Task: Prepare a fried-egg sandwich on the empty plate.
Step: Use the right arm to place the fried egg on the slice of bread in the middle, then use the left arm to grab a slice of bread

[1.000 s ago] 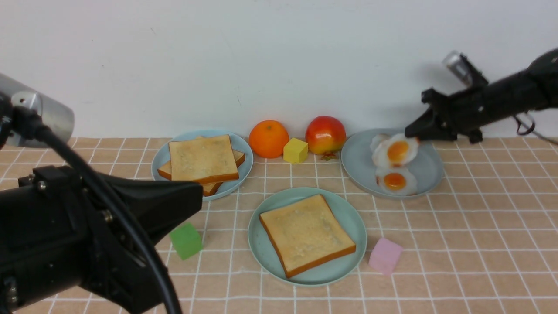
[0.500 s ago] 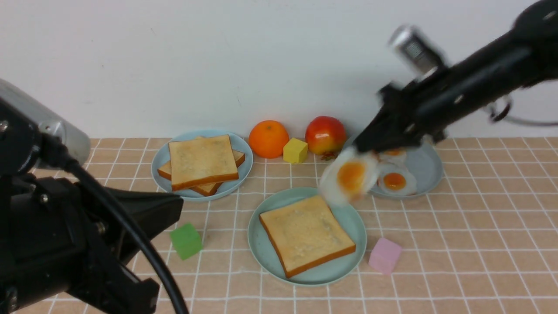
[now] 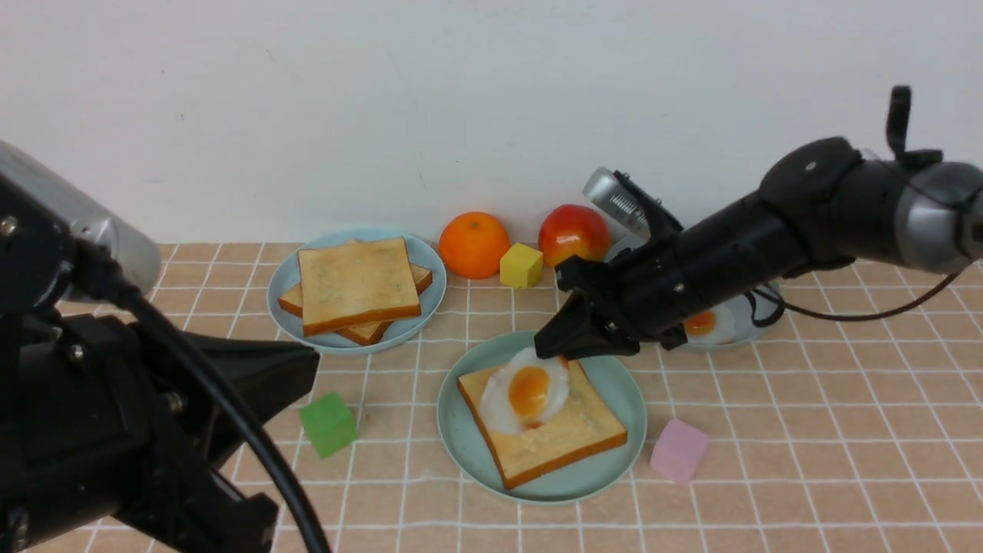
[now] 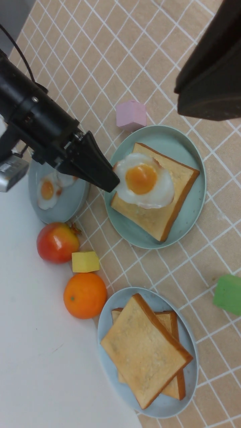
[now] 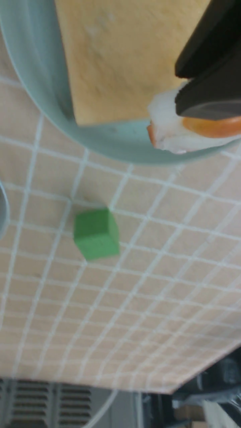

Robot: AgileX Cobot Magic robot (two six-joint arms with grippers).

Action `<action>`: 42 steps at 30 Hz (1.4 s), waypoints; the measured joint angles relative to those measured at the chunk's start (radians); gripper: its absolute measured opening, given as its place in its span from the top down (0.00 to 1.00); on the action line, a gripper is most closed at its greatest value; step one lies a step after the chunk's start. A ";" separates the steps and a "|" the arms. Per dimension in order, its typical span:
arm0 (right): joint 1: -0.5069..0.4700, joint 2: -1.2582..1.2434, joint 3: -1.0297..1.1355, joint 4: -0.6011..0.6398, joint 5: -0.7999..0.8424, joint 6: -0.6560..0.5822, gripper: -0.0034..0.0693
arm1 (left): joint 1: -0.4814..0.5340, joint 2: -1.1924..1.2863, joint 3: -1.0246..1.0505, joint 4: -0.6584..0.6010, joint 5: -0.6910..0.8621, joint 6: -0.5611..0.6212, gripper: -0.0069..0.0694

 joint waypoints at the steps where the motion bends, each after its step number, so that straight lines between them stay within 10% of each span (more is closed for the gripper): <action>1: 0.000 0.010 0.001 0.000 -0.015 -0.001 0.85 | 0.000 0.000 0.000 0.000 0.002 0.000 0.89; 8: -0.003 0.024 0.001 -0.006 -0.036 -0.002 0.82 | 0.000 0.000 0.000 0.000 0.005 0.000 0.88; 19: -0.105 -0.092 0.001 -0.127 0.055 0.004 0.27 | 0.000 0.032 0.000 -0.040 0.050 -0.045 0.88; 32: -0.130 -0.683 0.023 -0.691 0.335 0.311 0.90 | 0.104 0.544 -0.271 -0.139 0.241 0.028 0.93; 42: -0.089 -1.062 0.288 -0.732 0.314 0.350 0.96 | 0.488 0.965 -0.658 -0.418 0.326 0.719 0.93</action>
